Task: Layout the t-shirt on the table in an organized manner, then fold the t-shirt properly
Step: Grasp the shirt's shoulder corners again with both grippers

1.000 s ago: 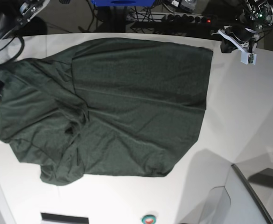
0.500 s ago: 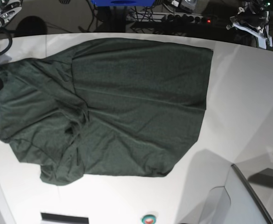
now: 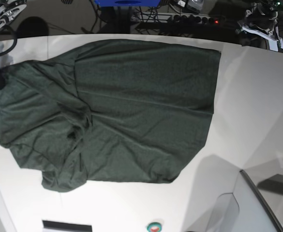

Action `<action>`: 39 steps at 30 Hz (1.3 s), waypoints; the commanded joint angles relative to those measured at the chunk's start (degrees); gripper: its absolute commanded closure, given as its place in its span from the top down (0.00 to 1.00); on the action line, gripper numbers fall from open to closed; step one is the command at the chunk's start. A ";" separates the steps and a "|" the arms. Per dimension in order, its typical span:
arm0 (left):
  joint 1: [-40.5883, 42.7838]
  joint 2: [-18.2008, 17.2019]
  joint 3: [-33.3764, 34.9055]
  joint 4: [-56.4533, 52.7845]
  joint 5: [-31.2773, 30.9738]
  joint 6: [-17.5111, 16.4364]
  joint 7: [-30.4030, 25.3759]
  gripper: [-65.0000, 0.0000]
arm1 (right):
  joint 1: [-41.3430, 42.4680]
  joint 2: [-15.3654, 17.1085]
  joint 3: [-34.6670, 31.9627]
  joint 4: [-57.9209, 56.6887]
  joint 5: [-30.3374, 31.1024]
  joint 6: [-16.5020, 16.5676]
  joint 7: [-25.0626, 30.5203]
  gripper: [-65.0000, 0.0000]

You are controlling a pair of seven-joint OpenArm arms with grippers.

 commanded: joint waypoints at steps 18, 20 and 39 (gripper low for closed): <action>1.00 -1.05 4.35 1.07 -2.37 -0.47 -1.01 0.48 | 0.29 0.66 -0.05 0.48 -0.31 0.52 -0.36 0.00; 0.82 -1.05 6.99 1.07 -2.37 -0.47 -1.10 0.48 | 0.20 0.66 -0.05 0.48 -0.31 0.52 -0.36 0.00; -1.81 -0.61 11.82 -3.15 -3.77 -0.47 -0.93 0.48 | 0.20 0.84 -0.23 0.48 -0.57 0.52 -0.62 0.00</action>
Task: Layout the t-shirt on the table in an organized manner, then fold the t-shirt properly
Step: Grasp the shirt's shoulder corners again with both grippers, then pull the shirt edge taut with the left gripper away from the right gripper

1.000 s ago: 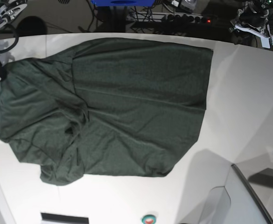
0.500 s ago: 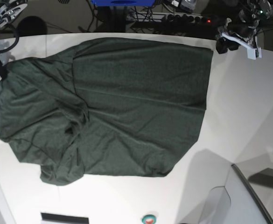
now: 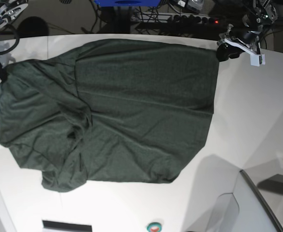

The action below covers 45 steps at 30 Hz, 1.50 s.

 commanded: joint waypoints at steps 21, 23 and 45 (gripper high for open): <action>0.11 -0.70 5.54 -4.31 -2.63 -0.21 0.60 0.17 | 0.49 1.38 -0.01 0.74 0.54 0.47 0.14 0.00; 0.11 -0.70 5.80 -4.31 -2.63 -0.21 0.60 0.00 | 0.49 1.38 -0.01 0.74 0.54 0.47 0.06 0.00; 6.44 -0.44 0.09 14.06 -2.98 -0.21 12.82 0.00 | -2.76 1.73 0.08 13.58 0.45 -3.97 -13.04 0.00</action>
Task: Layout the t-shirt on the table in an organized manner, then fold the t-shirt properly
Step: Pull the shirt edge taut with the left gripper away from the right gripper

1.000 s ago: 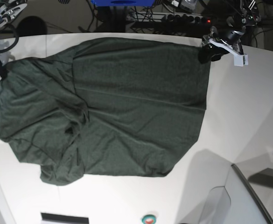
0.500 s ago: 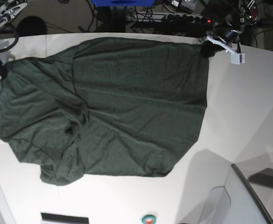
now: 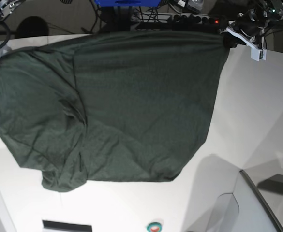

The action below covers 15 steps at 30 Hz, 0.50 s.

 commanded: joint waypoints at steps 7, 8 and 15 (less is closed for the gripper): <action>3.59 -0.52 0.18 3.45 -0.62 -0.47 -0.66 0.00 | -1.86 1.27 0.03 5.80 0.78 -1.68 -0.70 0.00; 3.68 -0.52 0.18 3.63 -0.62 -0.47 -0.66 0.00 | -1.95 1.27 0.03 6.50 0.78 -1.68 -1.58 0.00; 3.33 0.27 0.27 7.85 -0.53 -0.47 0.83 0.00 | -0.54 1.27 0.03 10.99 0.78 -6.34 -7.21 0.00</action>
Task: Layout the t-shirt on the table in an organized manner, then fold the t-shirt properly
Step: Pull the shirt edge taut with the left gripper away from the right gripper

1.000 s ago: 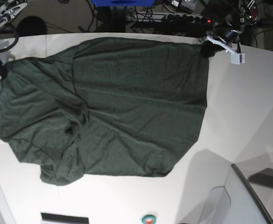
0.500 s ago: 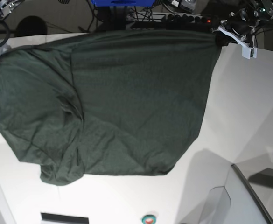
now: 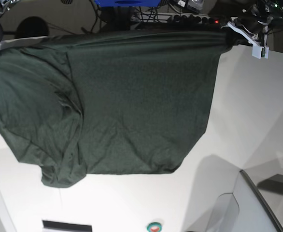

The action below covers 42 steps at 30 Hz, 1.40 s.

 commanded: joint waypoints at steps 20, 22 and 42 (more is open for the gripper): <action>-13.03 -1.14 1.98 -6.44 -0.31 -0.32 6.40 0.00 | 9.63 4.08 -8.30 -9.18 0.96 -23.87 3.25 0.00; -13.21 -1.31 1.98 -7.06 -0.23 -0.32 6.40 0.00 | 9.72 4.17 -8.30 -9.53 0.78 -23.87 4.48 0.00; -18.30 -2.01 1.37 -11.37 -0.58 -0.32 6.31 0.64 | 8.66 2.24 -8.91 -2.85 1.22 -19.92 8.00 0.46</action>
